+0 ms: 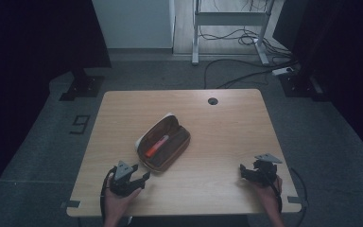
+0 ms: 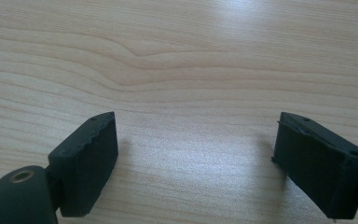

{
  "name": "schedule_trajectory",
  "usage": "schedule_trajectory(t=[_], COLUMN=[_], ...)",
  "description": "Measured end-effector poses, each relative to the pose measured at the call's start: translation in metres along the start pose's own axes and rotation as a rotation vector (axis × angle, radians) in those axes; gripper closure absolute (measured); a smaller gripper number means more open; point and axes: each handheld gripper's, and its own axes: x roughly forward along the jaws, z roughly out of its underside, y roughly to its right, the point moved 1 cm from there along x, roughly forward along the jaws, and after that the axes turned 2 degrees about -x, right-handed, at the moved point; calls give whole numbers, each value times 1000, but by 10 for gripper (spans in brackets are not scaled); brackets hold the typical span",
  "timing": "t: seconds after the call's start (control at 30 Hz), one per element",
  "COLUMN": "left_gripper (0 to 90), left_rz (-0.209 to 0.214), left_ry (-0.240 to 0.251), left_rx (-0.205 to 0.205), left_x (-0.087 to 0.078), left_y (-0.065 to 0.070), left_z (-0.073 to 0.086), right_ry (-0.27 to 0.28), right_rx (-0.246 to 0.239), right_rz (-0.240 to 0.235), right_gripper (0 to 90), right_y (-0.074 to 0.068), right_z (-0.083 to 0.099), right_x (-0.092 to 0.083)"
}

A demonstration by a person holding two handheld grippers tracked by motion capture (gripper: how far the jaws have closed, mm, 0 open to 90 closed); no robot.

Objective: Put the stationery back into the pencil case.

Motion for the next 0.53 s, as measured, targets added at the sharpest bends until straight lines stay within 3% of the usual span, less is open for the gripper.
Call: schedule_trajectory(t=[0.17,0.53], left_gripper=[391,388], left_rz=[-5,3], left_ry=[-14,-18], left_rx=[-10,-1], left_x=[1,4], left_y=[-5,-3], left_z=[6,6], right_ry=[1,0], right_rx=[-2,-1], right_rz=[1,0], right_gripper=[133,133], right_y=[0,0], right_z=[-1,-1], right_x=[1,1])
